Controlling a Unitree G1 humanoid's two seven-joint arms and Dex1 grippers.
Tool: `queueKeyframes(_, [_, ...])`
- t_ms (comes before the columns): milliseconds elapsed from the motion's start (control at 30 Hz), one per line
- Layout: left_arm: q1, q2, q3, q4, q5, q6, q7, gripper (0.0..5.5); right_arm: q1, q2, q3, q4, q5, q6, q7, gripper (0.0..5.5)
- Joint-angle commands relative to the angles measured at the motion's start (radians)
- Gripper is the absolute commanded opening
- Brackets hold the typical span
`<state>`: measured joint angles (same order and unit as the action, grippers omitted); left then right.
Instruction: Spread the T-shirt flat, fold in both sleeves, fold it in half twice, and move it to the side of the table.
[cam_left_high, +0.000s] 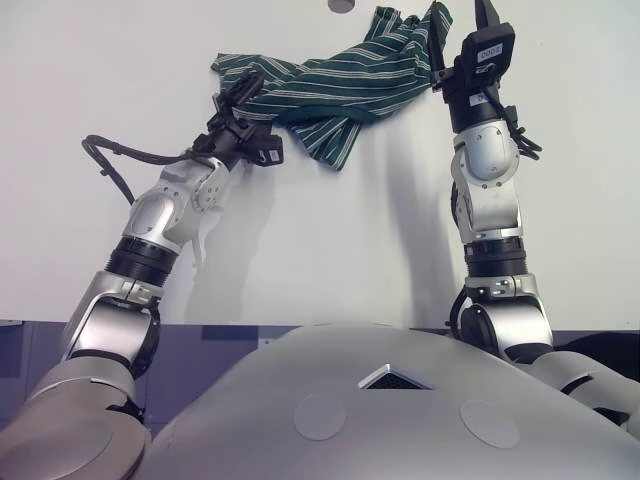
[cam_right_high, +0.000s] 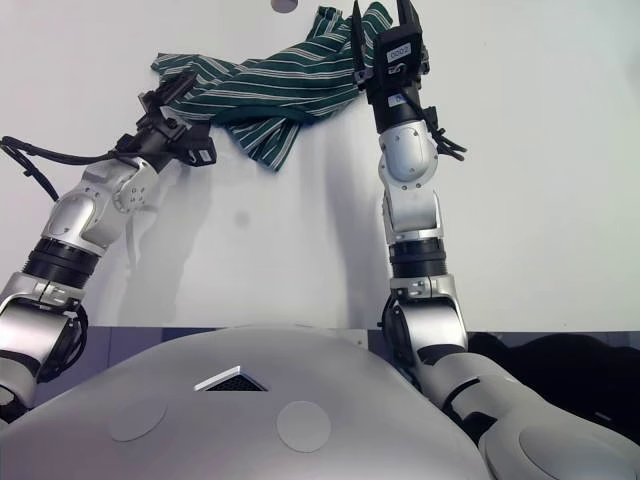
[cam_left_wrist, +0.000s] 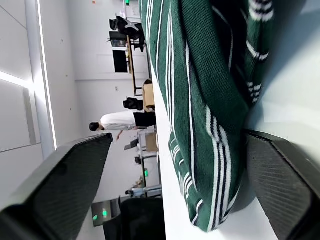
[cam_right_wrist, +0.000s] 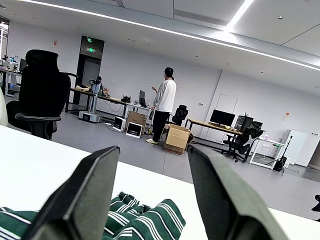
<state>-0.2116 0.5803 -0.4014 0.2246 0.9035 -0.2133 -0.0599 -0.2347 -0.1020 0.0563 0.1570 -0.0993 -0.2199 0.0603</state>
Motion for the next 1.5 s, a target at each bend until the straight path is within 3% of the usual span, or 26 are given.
queueKeyframes(33, [-0.001,-0.004,-0.008,0.011,-0.013,-0.023,0.019,3.85,-0.024,0.002,0.002,0.009,-0.001,0.002,0.003,2.51])
queueKeyframes(700, [-0.021,0.000,0.029,0.038,-0.073,-0.074,0.064,0.03,-0.024,0.008,0.007,0.013,-0.003,-0.005,0.001,2.51])
queueKeyframes(800, [-0.027,0.000,0.036,0.037,-0.104,-0.076,0.040,0.01,-0.023,-0.005,0.012,0.011,-0.005,-0.002,0.015,2.51])
queueKeyframes(900, [-0.092,-0.019,0.133,-0.070,-0.291,-0.015,-0.101,0.01,0.041,-0.226,0.122,0.060,-0.159,-0.175,0.173,2.51])
queueKeyframes(1000, [-0.145,-0.046,0.174,-0.142,-0.396,0.054,-0.200,0.00,0.068,-0.331,0.209,0.140,-0.297,-0.305,0.193,3.07])
queueKeyframes(1067, [-0.162,-0.066,0.182,-0.169,-0.434,0.094,-0.239,0.00,0.064,-0.334,0.245,0.195,-0.352,-0.341,0.164,3.52])
queueKeyframes(1333, [-0.183,-0.113,0.178,-0.237,-0.474,0.171,-0.298,0.00,-0.081,-0.249,0.342,0.436,-0.566,-0.326,-0.081,3.52])
queueKeyframes(1500, [-0.181,-0.115,0.181,-0.260,-0.478,0.194,-0.309,0.00,-0.131,-0.203,0.332,0.453,-0.604,-0.336,-0.280,3.52])
